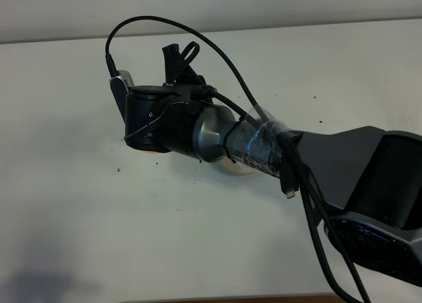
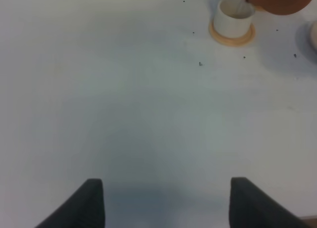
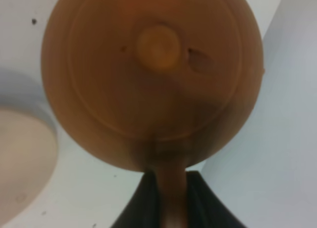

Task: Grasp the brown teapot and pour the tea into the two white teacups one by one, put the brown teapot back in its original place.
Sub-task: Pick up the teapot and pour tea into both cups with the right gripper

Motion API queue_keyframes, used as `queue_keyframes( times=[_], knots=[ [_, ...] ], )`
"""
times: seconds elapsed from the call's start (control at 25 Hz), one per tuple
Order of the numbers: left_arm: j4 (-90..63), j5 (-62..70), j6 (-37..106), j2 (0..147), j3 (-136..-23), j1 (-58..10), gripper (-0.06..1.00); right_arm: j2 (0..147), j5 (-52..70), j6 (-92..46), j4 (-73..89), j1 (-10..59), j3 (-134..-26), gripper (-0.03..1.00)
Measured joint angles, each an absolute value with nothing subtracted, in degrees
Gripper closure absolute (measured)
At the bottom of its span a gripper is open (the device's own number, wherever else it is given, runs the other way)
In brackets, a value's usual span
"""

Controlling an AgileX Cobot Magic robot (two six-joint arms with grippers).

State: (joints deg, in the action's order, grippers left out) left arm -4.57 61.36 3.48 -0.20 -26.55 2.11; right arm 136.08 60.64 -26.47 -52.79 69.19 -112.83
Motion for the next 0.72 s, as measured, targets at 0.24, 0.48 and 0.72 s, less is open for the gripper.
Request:
queue_keyframes(
  times=[0.24, 0.48, 0.72],
  knots=[
    [-4.57, 61.36, 3.48, -0.2, -26.55, 2.11, 0.37, 136.08, 60.58, -28.91, -54.2, 69.19, -112.83, 0.84],
    [-4.57, 61.36, 3.48, -0.2, -26.55, 2.11, 0.37, 136.3, 59.28, -30.31, -56.56, 69.19, -112.83, 0.84],
    [-4.57, 61.36, 3.48, -0.2, -26.55, 2.11, 0.37, 136.56, 57.94, -32.51, -58.71, 69.19, -112.83, 0.84]
  ],
)
